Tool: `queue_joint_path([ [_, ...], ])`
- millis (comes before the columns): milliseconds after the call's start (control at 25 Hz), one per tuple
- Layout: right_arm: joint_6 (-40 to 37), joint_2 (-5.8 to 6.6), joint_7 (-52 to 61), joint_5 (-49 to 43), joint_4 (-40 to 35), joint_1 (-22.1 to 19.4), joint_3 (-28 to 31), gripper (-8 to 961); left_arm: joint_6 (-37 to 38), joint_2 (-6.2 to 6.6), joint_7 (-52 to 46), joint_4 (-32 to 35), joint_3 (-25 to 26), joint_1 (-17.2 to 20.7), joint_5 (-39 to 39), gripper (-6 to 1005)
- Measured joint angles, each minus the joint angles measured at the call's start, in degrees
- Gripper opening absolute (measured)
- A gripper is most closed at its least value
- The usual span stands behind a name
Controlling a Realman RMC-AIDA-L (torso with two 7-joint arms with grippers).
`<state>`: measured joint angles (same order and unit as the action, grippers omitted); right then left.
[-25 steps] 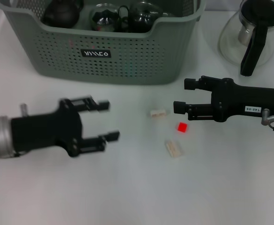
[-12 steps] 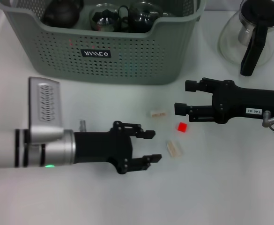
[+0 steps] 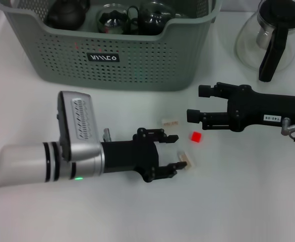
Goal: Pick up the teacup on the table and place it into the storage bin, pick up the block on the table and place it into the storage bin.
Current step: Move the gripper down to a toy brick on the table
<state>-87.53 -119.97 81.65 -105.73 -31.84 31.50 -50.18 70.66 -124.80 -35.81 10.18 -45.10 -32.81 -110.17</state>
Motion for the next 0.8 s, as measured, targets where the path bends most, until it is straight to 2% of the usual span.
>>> queue_joint_path([
  [320,-0.01,0.01,0.0,0.0,0.03,0.03,0.0,946,-0.96,0.0,2.77,-3.81,-0.04,-1.67,1.01,641],
  [800,-0.06,0.01,-0.01,-0.14,0.03,-0.31,0.0,946,-2.13,0.0,2.72,-6.16,0.01,-2.7,2.34,633],
])
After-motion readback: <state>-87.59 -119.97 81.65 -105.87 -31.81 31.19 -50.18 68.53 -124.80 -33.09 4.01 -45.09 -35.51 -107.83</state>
